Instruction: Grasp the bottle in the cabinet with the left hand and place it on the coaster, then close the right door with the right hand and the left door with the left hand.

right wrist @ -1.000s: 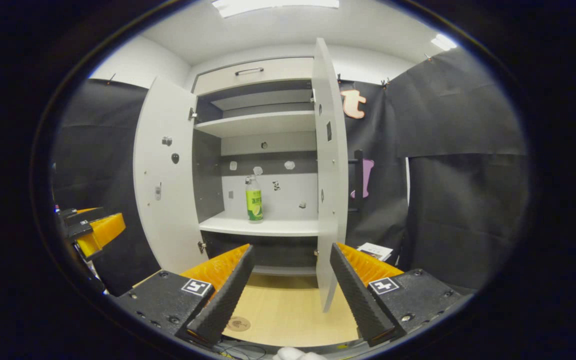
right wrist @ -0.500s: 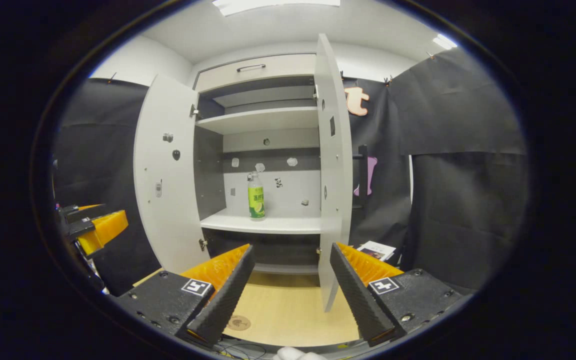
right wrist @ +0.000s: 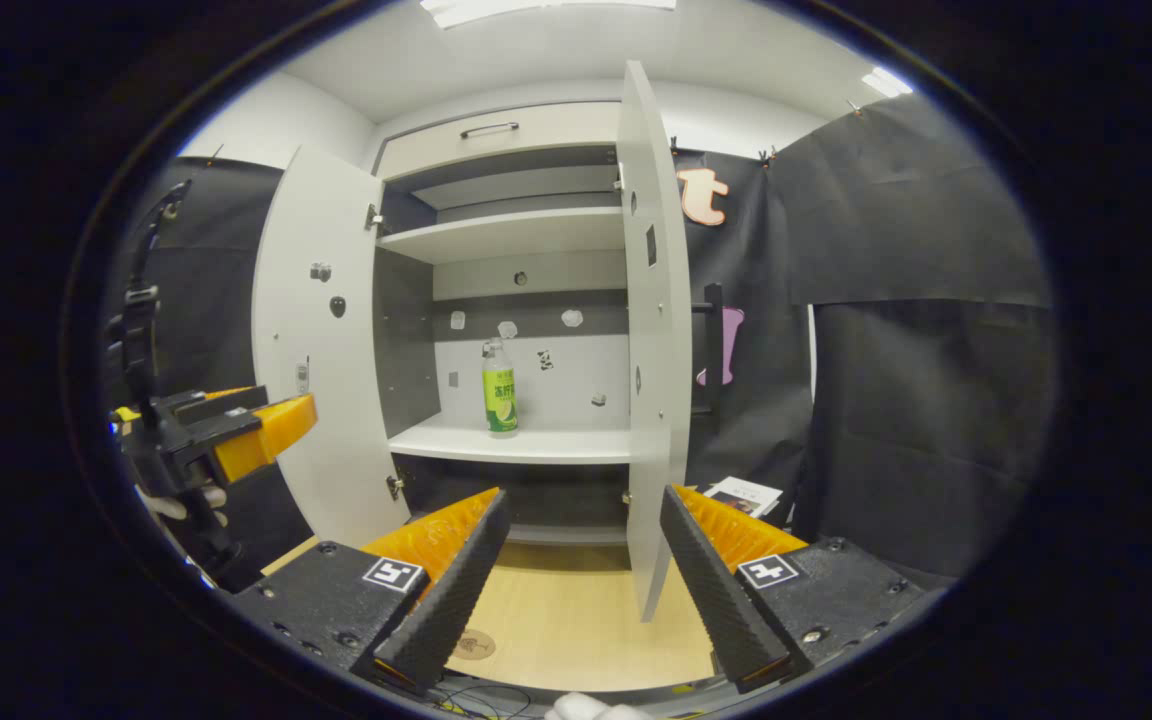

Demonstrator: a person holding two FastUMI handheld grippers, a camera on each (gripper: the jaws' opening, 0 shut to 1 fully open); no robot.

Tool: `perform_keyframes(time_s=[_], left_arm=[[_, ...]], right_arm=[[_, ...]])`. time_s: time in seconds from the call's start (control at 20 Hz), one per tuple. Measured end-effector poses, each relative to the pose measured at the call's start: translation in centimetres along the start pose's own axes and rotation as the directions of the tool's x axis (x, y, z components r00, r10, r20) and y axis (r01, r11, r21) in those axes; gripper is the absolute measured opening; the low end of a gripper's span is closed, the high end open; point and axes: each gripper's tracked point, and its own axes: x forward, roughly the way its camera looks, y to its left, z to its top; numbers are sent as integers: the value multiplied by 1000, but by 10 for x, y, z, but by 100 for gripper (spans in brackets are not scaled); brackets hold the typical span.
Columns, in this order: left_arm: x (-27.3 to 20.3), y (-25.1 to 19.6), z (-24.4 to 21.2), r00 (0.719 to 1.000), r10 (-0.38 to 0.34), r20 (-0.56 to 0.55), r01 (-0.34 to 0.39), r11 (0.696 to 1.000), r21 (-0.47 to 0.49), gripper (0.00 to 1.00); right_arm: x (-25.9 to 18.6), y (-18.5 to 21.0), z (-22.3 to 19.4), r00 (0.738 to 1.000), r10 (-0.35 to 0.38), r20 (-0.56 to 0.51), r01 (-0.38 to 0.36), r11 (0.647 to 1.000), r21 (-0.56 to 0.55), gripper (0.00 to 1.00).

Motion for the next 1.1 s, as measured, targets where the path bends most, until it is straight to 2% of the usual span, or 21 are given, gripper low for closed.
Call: perform_keyframes(time_s=[0.45, 0.6, 0.8, 0.95, 1.1], left_arm=[[148, -33, 42, 991, -75, 113, 75, 997, 2, 97], [197, -47, 39, 990, -94, 110, 99, 994, -45, 97], [257, -52, 17, 995, -72, 70, 75, 996, -48, 97], [296, -56, -11, 996, -84, 11, 84, 995, -57, 97], [322, -58, -35, 997, -72, -32, 71, 997, -25, 97]], right_arm=[[3, -9, 9, 998, -58, 2, 58, 998, -1, 97], [9, -12, 6, 997, -81, -19, 81, 997, -14, 99], [22, -11, 3, 995, -93, -36, 92, 995, -29, 97], [29, -12, -5, 993, -94, -65, 92, 995, -37, 99], [33, -13, -8, 993, -95, -71, 92, 995, -42, 99]])
